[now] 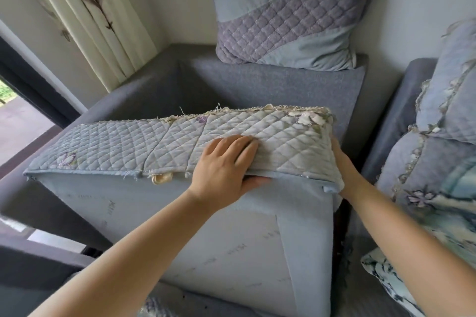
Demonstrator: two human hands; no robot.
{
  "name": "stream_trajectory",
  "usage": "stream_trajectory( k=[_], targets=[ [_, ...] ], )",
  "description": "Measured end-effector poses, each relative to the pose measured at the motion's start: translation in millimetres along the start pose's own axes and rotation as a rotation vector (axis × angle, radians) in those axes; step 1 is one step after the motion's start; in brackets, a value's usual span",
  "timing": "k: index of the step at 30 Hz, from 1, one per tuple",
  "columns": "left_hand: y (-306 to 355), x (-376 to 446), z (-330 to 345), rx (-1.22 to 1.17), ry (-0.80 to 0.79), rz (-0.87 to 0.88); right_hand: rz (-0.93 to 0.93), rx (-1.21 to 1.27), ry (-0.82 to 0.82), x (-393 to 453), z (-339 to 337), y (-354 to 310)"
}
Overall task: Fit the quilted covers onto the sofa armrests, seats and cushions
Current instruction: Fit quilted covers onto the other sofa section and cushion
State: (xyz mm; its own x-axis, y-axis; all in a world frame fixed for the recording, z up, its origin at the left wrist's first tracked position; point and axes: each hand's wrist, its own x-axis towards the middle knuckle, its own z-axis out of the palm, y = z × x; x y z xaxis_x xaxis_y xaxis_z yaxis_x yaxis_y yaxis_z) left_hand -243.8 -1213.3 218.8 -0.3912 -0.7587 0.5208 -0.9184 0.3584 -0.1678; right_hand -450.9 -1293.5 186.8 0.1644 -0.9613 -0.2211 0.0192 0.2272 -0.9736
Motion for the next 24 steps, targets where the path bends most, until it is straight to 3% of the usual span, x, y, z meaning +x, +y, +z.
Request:
stream_trajectory(
  k=[2,6,10,14,17,19,20,24],
  targets=[
    [-19,-14,-7,0.021,0.186,0.029,-0.106,-0.121,-0.144,-16,17,-18],
    [-54,-41,-31,0.076,0.330,-0.056,-0.256,-0.351,-0.267,-32,36,-30],
    [-45,-57,-40,0.082,0.374,-0.061,-0.204,-0.336,-0.295,-38,35,-37],
    [-15,-68,-28,0.004,0.431,-0.239,-0.152,-0.359,-0.318,-45,42,-34],
    [8,-73,-21,-0.122,0.447,-0.270,-0.262,-0.421,-0.401,-47,29,-23],
    [18,-74,-20,-0.140,0.475,-0.266,-0.157,-0.297,-0.391,-44,22,-21],
    [22,-76,-20,-0.135,0.488,-0.252,-0.035,-0.180,-0.310,-45,20,-20],
    [46,-80,-14,-0.176,0.464,-0.212,-0.016,-0.191,-0.011,-44,5,-3]
  ],
)
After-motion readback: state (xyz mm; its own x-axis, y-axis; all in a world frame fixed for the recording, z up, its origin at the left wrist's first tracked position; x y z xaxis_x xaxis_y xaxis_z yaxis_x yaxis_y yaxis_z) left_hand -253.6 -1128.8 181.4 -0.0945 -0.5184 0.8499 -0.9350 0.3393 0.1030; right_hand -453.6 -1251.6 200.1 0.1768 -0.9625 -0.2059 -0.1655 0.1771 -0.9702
